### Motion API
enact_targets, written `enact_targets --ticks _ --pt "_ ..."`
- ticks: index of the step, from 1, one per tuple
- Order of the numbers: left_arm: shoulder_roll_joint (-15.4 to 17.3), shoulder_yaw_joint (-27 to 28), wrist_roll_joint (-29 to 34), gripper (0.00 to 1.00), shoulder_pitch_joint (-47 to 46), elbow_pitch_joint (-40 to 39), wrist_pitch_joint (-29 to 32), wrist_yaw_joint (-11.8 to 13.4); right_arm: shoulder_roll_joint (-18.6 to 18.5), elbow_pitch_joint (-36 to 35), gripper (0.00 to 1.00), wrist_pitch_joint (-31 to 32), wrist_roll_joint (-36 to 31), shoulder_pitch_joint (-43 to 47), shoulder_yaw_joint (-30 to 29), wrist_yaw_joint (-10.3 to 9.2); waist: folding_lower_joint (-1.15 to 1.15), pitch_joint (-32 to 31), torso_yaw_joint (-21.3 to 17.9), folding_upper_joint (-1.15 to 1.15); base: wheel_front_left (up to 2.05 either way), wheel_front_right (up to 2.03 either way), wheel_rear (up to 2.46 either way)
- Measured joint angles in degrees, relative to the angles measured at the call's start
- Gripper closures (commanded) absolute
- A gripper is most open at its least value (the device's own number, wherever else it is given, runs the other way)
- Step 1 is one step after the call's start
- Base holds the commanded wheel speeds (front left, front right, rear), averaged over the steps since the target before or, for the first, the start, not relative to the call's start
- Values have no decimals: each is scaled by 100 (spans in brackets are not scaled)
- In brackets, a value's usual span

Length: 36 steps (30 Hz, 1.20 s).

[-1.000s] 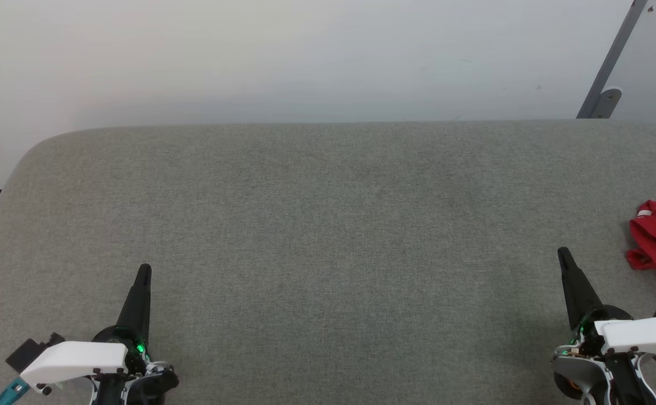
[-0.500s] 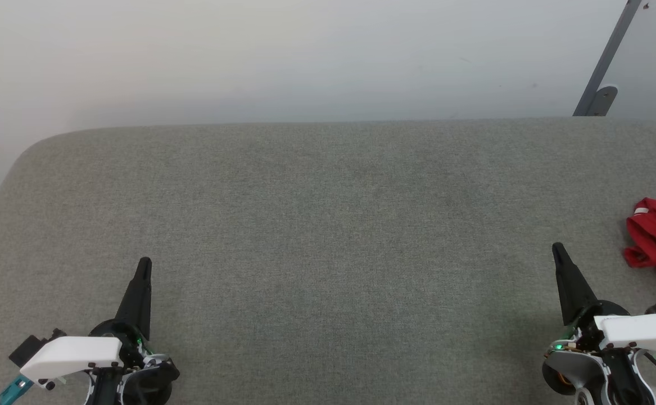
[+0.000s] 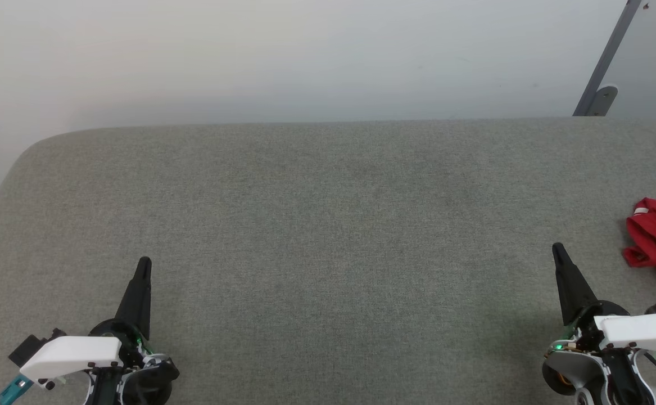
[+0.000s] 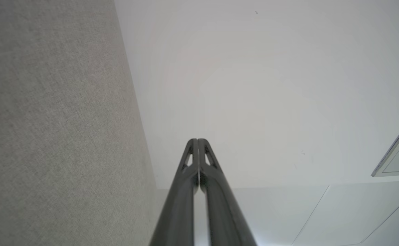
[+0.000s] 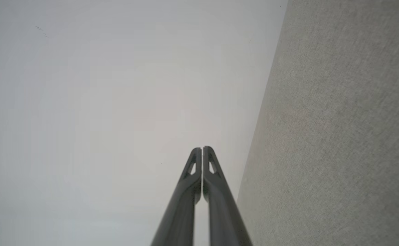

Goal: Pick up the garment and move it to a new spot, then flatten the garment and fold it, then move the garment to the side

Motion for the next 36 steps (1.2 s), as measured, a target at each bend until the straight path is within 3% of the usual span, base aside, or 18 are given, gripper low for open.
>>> enact_targets --ticks 36 --pt "-24 32 25 100 -1 1 32 0 0 1 100 0 1 -1 4 0 0 0 0 0 0 0 0"
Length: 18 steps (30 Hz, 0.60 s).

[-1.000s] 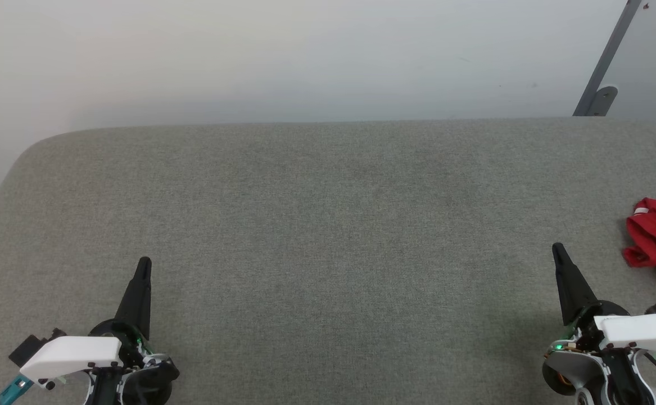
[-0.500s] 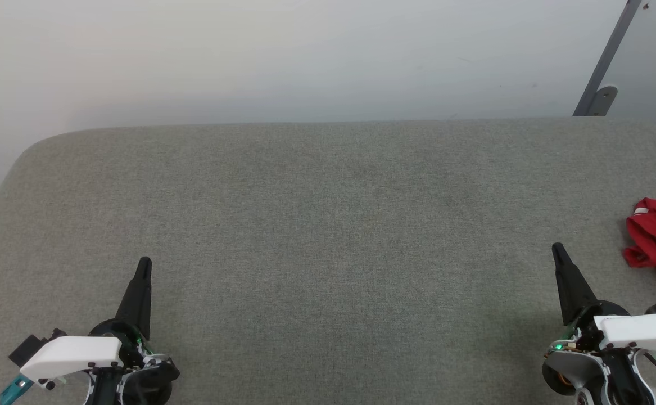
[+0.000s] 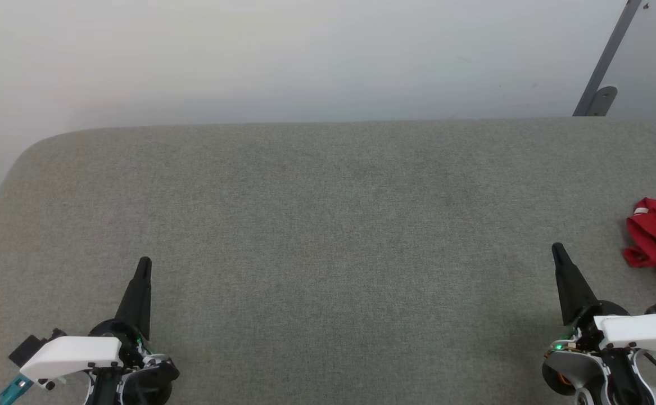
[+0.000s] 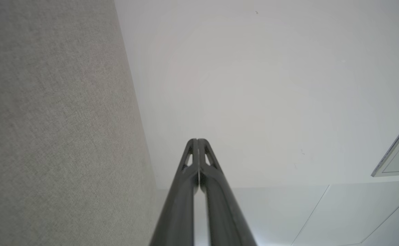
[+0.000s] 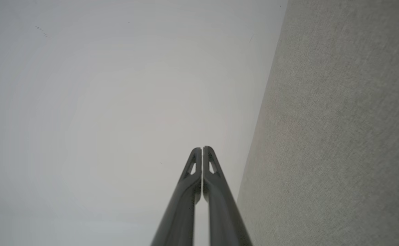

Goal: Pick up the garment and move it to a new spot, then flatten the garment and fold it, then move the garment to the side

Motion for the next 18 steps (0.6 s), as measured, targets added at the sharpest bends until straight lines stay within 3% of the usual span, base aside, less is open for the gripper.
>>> enact_targets --ticks 18 --pt "-8 13 11 100 -1 0 16 0 0 -2 100 0 0 0 0 0 0 0 0 0 0 0 0"
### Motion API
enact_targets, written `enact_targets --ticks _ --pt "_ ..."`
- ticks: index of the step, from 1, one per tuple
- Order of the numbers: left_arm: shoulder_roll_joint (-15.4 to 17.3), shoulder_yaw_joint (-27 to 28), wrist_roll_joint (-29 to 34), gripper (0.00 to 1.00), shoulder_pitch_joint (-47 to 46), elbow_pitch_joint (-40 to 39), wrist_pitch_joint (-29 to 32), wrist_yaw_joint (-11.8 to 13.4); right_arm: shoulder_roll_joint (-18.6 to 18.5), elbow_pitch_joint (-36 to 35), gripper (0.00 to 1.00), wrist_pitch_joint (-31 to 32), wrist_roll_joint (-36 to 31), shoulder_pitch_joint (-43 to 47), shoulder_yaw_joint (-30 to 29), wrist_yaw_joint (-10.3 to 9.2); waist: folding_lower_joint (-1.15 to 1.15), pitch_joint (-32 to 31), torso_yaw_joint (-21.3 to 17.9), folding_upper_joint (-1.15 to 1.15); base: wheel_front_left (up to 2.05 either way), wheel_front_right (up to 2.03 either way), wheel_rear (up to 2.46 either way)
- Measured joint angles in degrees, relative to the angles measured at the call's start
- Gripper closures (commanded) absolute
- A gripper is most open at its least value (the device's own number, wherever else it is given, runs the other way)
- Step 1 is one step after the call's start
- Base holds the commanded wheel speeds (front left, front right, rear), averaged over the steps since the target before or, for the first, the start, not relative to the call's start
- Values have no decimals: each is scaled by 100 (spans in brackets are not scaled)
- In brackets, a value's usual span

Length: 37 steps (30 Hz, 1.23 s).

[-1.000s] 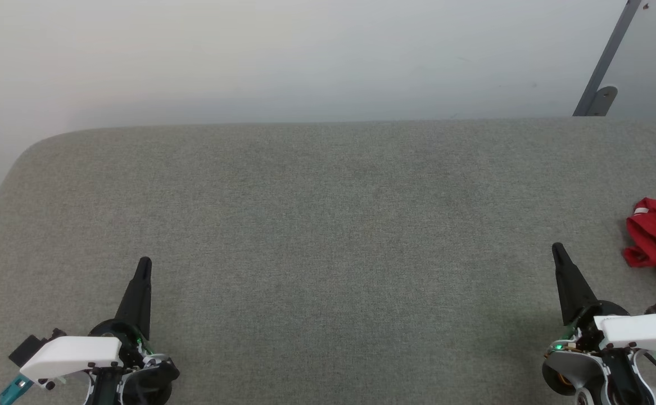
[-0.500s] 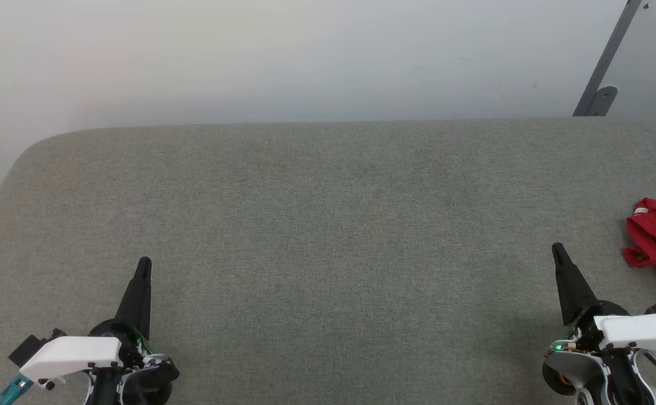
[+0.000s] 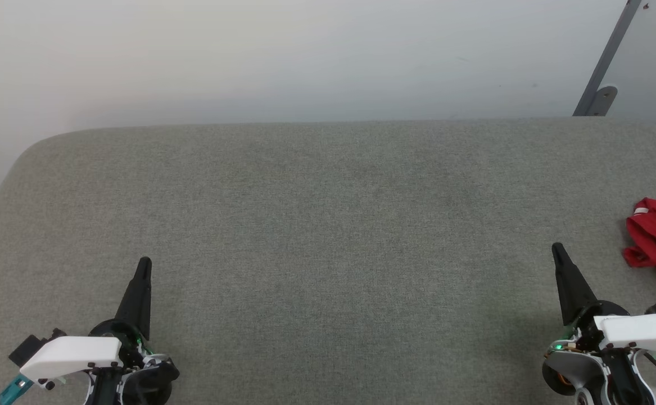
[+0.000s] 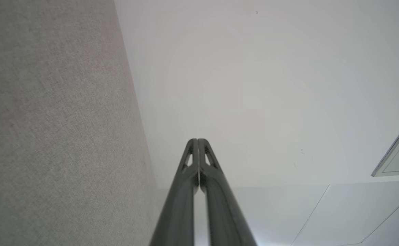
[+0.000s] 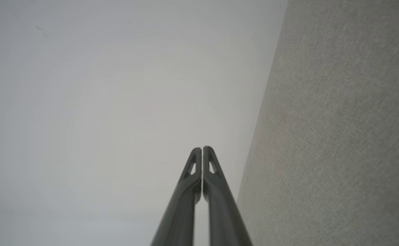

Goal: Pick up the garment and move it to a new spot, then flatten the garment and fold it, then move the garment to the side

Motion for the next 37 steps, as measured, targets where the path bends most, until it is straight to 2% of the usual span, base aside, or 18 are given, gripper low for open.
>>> enact_targets --ticks 37 --pt "-16 22 15 100 -1 0 7 0 0 1 100 0 1 0 1 1 0 0 0 0 0 0 0"
